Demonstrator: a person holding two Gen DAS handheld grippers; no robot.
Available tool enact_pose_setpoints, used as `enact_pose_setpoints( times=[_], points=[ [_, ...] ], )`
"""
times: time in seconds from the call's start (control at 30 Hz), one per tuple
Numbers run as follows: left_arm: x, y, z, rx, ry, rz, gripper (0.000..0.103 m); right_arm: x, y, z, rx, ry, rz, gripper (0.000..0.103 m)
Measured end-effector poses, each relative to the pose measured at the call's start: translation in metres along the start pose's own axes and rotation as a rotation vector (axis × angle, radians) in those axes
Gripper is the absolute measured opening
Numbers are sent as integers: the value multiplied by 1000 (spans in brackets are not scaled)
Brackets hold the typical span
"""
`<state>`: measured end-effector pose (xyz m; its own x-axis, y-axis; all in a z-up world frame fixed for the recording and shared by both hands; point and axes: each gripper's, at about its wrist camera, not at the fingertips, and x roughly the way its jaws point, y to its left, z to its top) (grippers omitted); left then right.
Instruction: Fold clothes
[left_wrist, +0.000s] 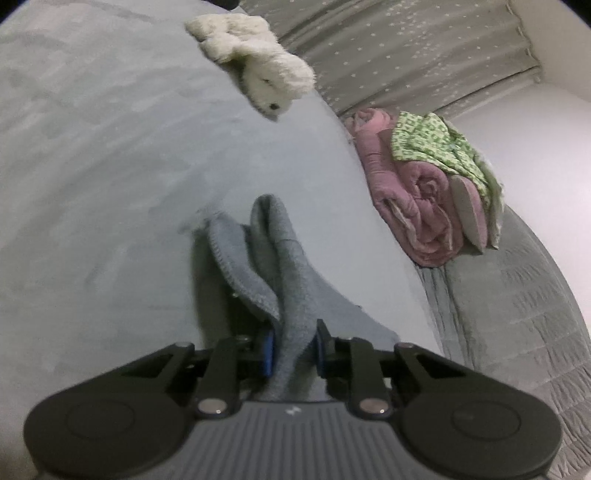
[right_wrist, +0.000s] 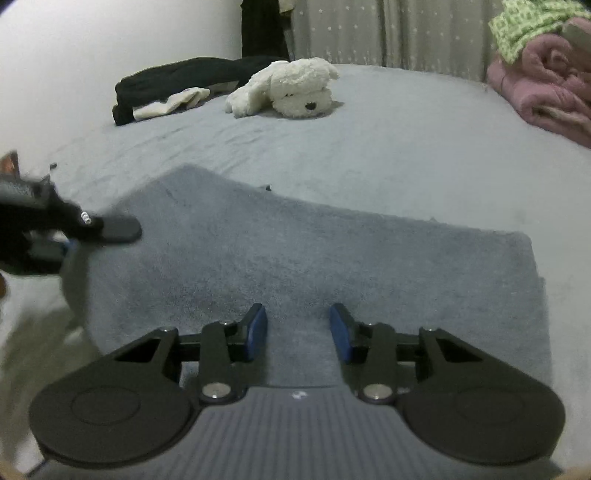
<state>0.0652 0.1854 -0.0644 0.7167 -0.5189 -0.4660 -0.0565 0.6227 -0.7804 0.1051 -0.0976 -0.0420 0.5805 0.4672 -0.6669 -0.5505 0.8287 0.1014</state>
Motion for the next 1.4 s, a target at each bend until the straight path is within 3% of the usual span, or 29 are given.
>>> enact_pose_setpoints(
  times=[0.1,0.23,0.47,0.77,0.83,1.1,1.4],
  points=[
    [-2,-19,0,23,-10,-1,20,-2,-1,1,14,0,-1,44],
    [2,-48,-2,50,-24,-5,20,-12,-20,2,149,-17,65,44],
    [26,-95,-21,144,1,-14,20,-38,-77,-3,519,-15,198,44],
    [70,-135,-52,179,87,-60,19,-61,-157,-35,1040,-68,418,46],
    [81,-141,-59,179,116,-81,11,-64,-164,-39,1092,-82,437,47],
    [98,-150,-78,234,193,-107,13,-71,-184,-62,1270,-96,473,49],
    [68,-141,-70,333,128,-67,22,-64,-186,-47,1224,-80,465,50]
  ],
)
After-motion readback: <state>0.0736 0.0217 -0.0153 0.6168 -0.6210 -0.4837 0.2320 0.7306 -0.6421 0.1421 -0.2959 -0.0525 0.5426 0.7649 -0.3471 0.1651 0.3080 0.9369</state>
